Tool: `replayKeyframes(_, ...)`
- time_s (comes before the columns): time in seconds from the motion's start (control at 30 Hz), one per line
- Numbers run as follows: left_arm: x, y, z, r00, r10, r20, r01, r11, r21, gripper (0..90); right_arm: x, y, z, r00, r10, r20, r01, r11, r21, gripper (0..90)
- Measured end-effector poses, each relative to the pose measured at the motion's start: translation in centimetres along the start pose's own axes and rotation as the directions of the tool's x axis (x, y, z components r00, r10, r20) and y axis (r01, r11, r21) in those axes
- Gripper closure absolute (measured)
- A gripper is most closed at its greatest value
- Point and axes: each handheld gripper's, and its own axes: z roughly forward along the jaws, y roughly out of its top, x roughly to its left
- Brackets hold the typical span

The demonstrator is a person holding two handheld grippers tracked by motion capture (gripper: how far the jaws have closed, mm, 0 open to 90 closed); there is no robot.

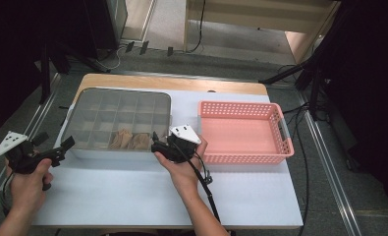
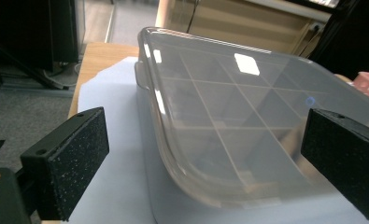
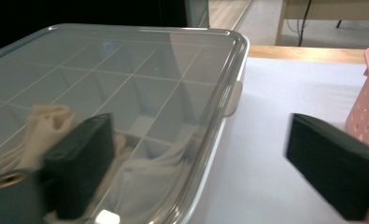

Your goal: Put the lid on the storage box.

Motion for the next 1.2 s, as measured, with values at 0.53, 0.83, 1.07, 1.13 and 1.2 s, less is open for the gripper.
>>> replayKeyframes(0.53, -1.0, -6.3, -2.9, 0.9988, 0.037, -0.034, -0.037, 0.9993, -0.004, 1.4, -0.4, -2.5, -4.6, 0.9958, -0.004, -0.092, -0.001, 0.999, -0.048, 0.0)
replayKeyframes(0.83, -0.7, -7.0, -3.0, 0.9986, 0.046, -0.028, -0.046, 0.9989, -0.007, 1.4, -1.3, -3.9, -7.1, 0.9938, -0.014, -0.111, 0.006, 0.998, -0.07, 0.0)
replayKeyframes(1.07, -0.5, -7.0, -3.0, 0.999, 0.042, -0.013, -0.042, 0.9991, -0.004, 1.4, -3.4, -5.3, -9.1, 0.9932, -0.01, -0.116, 0.0, 0.996, -0.089, 0.0)
replayKeyframes(1.13, -0.5, -7.0, -3.0, 0.9992, 0.038, -0.012, -0.039, 0.9992, -0.005, 1.4, -4.1, -5.7, -9.8, 0.9934, -0.007, -0.115, -0.003, 0.996, -0.087, 0.0)
replayKeyframes(1.2, -0.5, -7.0, -2.9, 0.9992, 0.037, -0.013, -0.037, 0.9993, -0.003, 1.4, -4.8, -6.1, -10.5, 0.9926, -0.018, -0.12, 0.007, 0.996, -0.093, 0.0)
